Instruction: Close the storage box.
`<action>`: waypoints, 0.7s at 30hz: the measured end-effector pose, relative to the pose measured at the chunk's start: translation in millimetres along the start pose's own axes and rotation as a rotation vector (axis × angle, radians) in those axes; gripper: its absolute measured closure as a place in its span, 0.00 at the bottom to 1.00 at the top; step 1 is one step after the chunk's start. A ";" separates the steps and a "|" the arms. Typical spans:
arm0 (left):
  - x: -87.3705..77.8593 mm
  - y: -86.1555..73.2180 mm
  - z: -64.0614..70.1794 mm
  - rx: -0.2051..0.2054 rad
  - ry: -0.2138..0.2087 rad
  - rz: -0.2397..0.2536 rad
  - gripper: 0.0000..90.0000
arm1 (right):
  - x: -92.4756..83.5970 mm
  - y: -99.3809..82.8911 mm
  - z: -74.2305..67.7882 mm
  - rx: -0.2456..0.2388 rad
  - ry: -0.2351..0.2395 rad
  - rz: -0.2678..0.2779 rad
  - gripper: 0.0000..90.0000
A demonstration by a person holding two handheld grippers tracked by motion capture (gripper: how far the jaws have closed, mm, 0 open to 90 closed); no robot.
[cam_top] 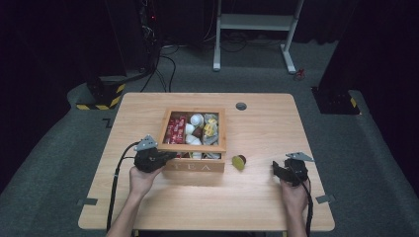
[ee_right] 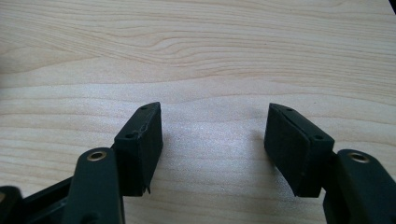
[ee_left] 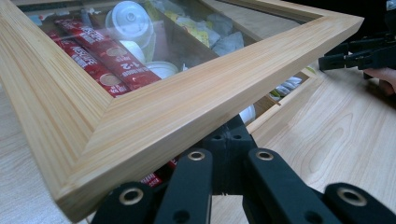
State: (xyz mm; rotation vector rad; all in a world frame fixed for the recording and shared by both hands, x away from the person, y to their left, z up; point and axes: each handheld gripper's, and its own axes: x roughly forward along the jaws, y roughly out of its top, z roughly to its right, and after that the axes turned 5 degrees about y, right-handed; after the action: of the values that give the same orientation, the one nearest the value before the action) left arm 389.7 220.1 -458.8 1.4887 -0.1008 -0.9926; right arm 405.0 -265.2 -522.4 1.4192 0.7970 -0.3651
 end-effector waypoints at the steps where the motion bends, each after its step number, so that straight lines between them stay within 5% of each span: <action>1: 0.2 -0.5 -0.1 -0.003 -0.001 0.001 1.00 | 0.0 0.0 0.1 -0.001 0.000 0.000 0.41; 21: 2.2 -9.7 -1.5 -0.028 -0.007 -0.004 1.00 | 0.0 0.0 0.0 0.000 0.000 0.000 0.41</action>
State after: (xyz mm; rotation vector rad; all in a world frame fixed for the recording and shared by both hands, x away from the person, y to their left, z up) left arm 387.3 222.0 -468.3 1.4606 -0.0886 -0.9991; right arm 405.0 -265.2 -522.4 1.4193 0.7968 -0.3651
